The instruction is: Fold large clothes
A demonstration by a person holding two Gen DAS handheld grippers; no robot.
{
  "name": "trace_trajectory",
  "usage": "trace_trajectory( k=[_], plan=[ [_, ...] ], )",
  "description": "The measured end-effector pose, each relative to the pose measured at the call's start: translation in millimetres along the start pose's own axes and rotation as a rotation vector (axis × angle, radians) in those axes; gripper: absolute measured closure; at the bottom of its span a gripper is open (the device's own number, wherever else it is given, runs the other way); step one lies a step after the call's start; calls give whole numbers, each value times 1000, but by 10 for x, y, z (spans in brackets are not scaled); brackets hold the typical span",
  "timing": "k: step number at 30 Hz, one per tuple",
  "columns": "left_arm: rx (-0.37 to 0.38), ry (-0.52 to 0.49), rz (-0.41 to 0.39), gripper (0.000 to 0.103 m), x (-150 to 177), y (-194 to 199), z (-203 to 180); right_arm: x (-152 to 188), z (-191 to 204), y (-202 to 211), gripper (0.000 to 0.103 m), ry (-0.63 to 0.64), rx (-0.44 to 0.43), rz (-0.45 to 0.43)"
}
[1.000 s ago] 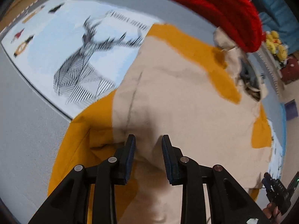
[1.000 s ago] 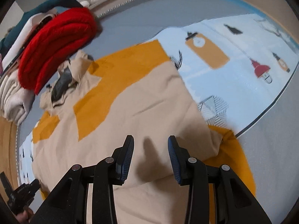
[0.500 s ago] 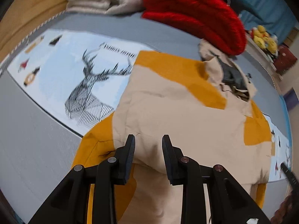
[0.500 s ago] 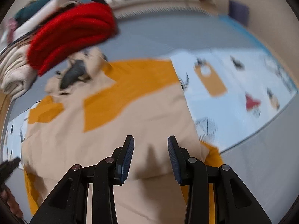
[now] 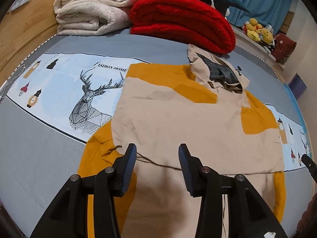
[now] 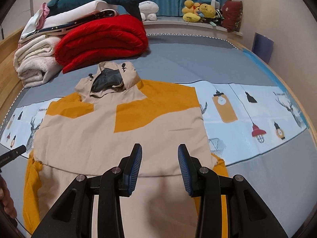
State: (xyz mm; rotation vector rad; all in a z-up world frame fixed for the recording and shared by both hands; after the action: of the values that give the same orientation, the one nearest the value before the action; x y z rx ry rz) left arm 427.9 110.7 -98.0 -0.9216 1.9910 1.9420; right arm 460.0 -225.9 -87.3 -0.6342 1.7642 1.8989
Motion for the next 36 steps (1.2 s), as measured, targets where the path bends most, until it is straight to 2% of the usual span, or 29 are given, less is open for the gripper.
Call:
trace_trajectory(
  k=[7, 13, 16, 20, 23, 27, 31, 34, 36],
  plan=[
    [1, -40, -53, 43, 142, 112, -208, 169, -80, 105, 64, -20, 9, 10],
    [-31, -108, -178, 42, 98, 194, -390, 214, -127, 116, 64, -19, -2, 23],
    [-70, -111, -209, 42, 48, 150, -432, 178, -177, 66, 64, -35, -22, 28],
    [-46, -74, -199, 43, -25, 57, -426, 126, -208, 24, 64, -58, -50, 23],
    [-54, -92, -201, 49, -77, 17, -466, 63, -205, 0, 64, -43, -53, 8],
    [-60, -148, -207, 55, -141, -16, -555, -36, -267, -40, 64, -35, -27, -11],
    [-54, -197, -214, 56, -233, -42, -626, -136, -410, -147, 64, -28, 30, -11],
    [-51, -215, -221, 56, -470, -156, -699, -208, -553, -243, 64, -37, 80, -10],
    [-31, -213, -224, 59, -771, -304, -785, -244, -648, -317, 65, -57, 87, 5]
  ],
)
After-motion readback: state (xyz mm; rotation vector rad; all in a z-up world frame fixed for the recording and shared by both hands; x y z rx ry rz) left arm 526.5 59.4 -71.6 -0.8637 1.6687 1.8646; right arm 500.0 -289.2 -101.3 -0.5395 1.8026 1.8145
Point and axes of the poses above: each gripper's, at about its wrist camera, not at the fingertips, and y roughly against the way its jaws point, z to its left, x to its underside, the point moved 2 cm from there along -y, roughly the way its jaws point, and after that the axes turned 1 degree about -z, right-handed, at the moved point
